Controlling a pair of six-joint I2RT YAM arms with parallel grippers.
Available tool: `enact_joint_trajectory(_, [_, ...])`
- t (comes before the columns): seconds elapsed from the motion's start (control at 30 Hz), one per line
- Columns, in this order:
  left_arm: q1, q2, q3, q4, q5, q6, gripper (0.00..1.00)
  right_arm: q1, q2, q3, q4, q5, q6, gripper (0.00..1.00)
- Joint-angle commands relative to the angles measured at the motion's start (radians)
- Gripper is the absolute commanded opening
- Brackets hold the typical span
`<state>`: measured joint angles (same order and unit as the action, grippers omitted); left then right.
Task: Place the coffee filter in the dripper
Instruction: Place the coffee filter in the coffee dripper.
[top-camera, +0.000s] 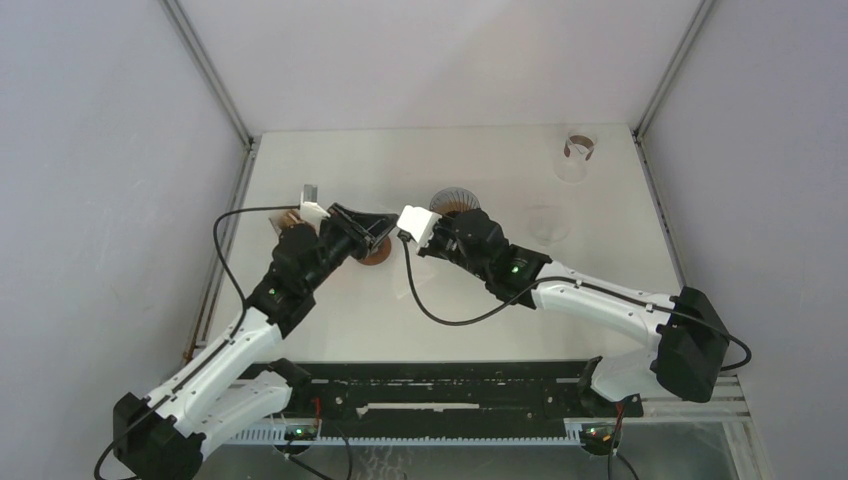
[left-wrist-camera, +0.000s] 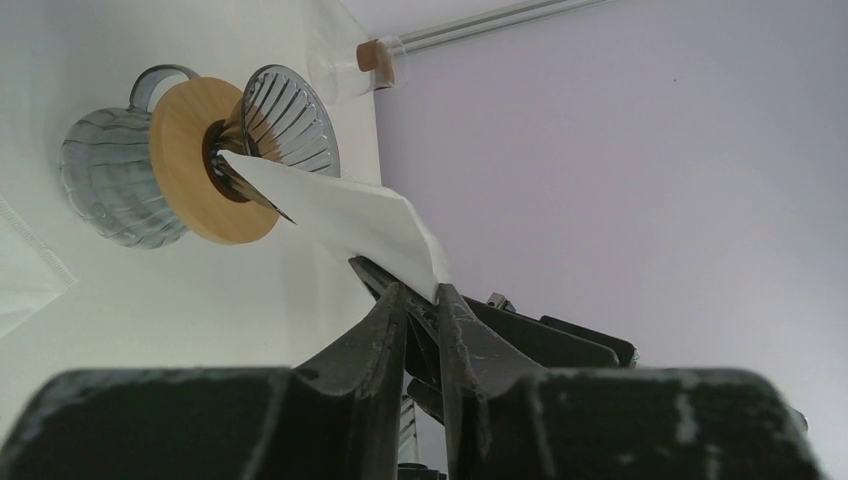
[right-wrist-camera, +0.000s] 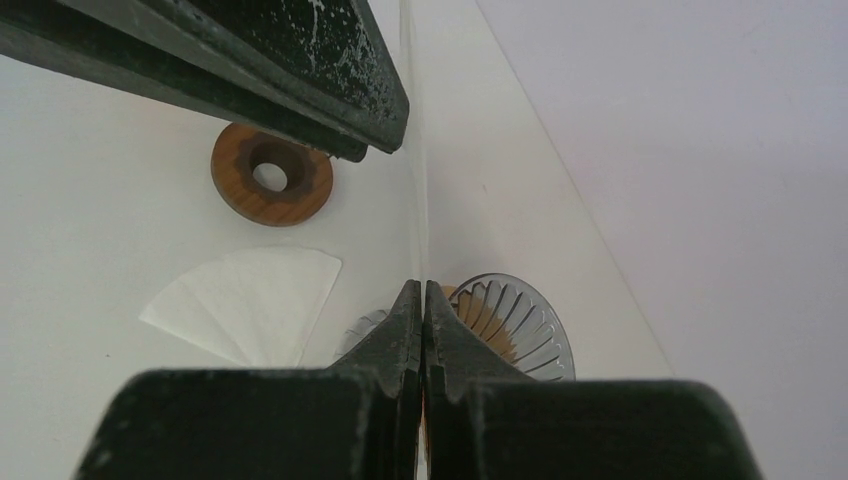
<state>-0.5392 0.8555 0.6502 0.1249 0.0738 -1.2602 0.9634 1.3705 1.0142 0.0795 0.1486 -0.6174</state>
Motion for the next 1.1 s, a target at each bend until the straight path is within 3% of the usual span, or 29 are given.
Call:
enact_joint_trajectory(0.0, [-0.008, 0.008, -0.024, 0.045, 0.001, -0.011, 0.21, -0.006, -0.039, 0.000, 0.054, -0.006, 0.026, 0.00])
enact_joint_trajectory(0.7, [-0.009, -0.004, -0.018, 0.031, -0.031, -0.022, 0.20, 0.055, -0.013, -0.038, 0.110, 0.092, -0.102, 0.00])
enact_joint_trajectory(1.07, [-0.009, -0.010, -0.039, 0.022, -0.030, -0.034, 0.19, 0.049, -0.029, -0.055, 0.142, 0.092, -0.080, 0.00])
